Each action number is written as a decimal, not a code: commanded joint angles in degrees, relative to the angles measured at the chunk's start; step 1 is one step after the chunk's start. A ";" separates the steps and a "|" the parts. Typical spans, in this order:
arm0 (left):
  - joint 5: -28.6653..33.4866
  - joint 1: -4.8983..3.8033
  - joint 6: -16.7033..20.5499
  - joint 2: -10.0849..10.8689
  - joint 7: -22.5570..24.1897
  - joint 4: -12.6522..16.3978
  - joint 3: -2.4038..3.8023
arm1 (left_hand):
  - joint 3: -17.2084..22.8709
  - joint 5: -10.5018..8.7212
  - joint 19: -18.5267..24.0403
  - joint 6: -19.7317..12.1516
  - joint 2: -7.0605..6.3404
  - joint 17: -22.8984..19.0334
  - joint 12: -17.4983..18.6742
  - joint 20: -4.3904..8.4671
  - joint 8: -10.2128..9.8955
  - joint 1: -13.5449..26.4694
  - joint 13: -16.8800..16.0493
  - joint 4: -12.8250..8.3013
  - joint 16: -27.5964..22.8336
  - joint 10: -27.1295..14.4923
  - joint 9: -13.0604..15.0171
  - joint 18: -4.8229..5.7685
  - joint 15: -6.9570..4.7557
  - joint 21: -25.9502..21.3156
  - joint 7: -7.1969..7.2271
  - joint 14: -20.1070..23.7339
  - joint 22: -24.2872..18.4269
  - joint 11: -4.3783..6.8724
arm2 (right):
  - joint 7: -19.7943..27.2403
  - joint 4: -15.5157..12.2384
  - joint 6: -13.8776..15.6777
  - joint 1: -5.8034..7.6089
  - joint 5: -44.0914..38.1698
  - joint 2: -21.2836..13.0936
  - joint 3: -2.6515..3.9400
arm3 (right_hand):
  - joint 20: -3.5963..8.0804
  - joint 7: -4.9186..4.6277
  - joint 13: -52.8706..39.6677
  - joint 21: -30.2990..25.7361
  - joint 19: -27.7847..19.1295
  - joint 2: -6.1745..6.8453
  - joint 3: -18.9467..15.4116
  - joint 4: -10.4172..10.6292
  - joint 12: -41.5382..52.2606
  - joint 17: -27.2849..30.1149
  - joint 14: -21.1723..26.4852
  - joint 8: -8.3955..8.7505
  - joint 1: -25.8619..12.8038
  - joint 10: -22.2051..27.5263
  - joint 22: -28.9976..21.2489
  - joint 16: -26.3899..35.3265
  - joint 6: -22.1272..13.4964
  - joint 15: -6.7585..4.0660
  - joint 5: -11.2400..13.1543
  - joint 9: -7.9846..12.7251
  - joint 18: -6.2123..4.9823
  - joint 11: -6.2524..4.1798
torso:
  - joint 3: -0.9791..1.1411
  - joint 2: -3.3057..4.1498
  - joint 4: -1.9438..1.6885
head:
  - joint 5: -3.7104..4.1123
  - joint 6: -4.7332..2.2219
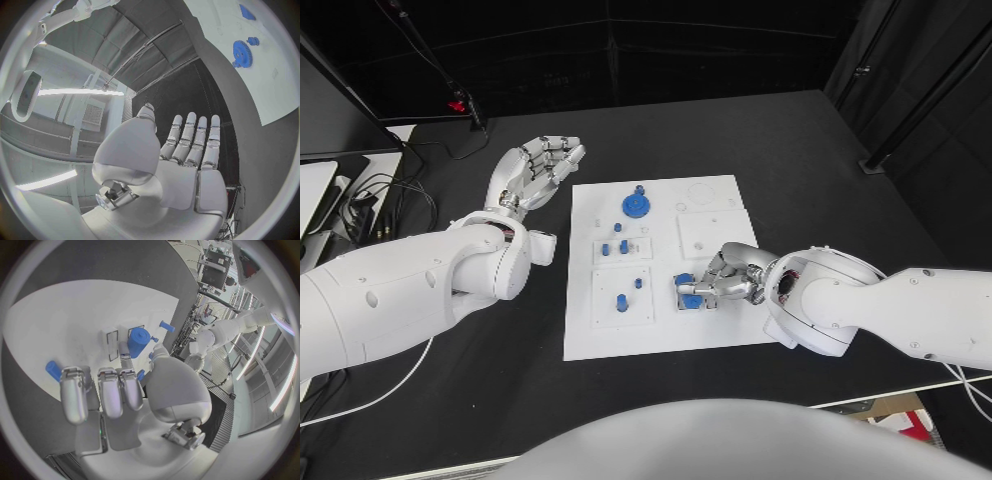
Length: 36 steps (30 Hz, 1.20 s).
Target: Assemble the parts on the task board
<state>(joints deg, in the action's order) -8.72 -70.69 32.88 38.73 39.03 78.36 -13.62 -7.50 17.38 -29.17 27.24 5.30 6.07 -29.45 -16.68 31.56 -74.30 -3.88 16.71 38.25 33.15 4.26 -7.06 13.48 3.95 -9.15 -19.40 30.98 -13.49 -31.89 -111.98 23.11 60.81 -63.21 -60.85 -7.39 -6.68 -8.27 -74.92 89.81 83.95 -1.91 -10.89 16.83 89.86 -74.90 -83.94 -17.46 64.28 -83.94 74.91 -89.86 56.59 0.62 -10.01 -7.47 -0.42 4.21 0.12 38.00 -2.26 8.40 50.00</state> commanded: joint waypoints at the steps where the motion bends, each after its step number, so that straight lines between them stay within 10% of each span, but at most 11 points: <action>1: -0.01 -0.09 -0.49 -0.05 3.18 0.04 0.06 | -0.34 0.34 -0.11 -0.42 0.54 -0.09 -0.29 0.05 0.33 -0.13 0.09 0.00 0.20 -0.30 -0.06 0.51 -0.01 0.23 -6.74 0.27 -0.09 -0.07 | 2.00 -0.61 2.01 0.06 -0.96 -0.34 0.03 | 0.09 0.95 -15.08 0.19 6.05 -0.29 0.21 -0.21 0.14 -15.10 -6.06 -2.11 1.85 -6.06 15.09 -0.14 0.29 -0.41 1.47 -1.12 0.42 -0.49 | 0.00 0.00 0.01 | 0.03 0.00; 10: -0.01 -0.07 -0.60 0.00 3.14 -0.02 0.06 | -0.43 0.41 -0.09 -0.49 0.68 -0.21 -0.40 0.05 0.41 -0.22 0.09 -0.01 0.34 -0.33 -0.11 0.51 -0.02 0.24 -6.74 0.27 -0.17 -0.07 | 2.97 -1.11 2.08 0.04 -3.03 -1.98 0.02 | 1.75 3.00 -15.08 0.19 6.05 -1.76 -0.57 -0.21 0.14 -15.10 -6.06 -12.93 8.33 -6.06 15.09 -0.14 -1.62 -2.14 6.80 -8.80 0.42 -2.48 | 0.01 -0.04 0.03 | 0.07 0.00; 36: -0.01 0.14 -0.61 -0.05 3.08 -0.14 0.06 | -0.43 0.43 -0.08 -0.49 0.71 -0.23 -0.42 0.05 0.42 -0.25 0.10 -0.01 0.36 -0.33 -0.12 0.51 -0.02 0.24 -6.74 0.27 -0.18 -0.07 | 1.55 -0.11 -3.20 0.04 -5.07 -1.24 0.01 | 2.08 3.67 -15.08 0.19 6.05 -1.15 -0.65 -0.62 0.14 -15.10 -6.06 -16.94 12.37 -6.06 15.09 -0.14 -2.52 -2.52 6.80 -12.25 0.42 -3.06 | -0.02 0.00 -0.04 | 0.32 0.00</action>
<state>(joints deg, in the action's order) -8.72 -70.47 32.74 38.74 39.03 78.18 -13.62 -7.50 17.60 -29.17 27.24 5.60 5.91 -29.68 -16.68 31.77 -74.60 -3.88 16.71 38.25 33.15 4.21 -7.06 13.48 3.95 -9.15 -19.40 30.86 -13.49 -29.94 -112.12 21.44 60.80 -67.10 -62.27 -7.37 -4.99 -5.06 -74.93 89.81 84.13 -3.01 -11.88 16.23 89.86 -74.93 -84.03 -34.11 76.29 -84.04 74.91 -89.86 54.14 -1.58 -3.28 -19.64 -0.42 1.62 0.09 37.98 -2.29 8.60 50.00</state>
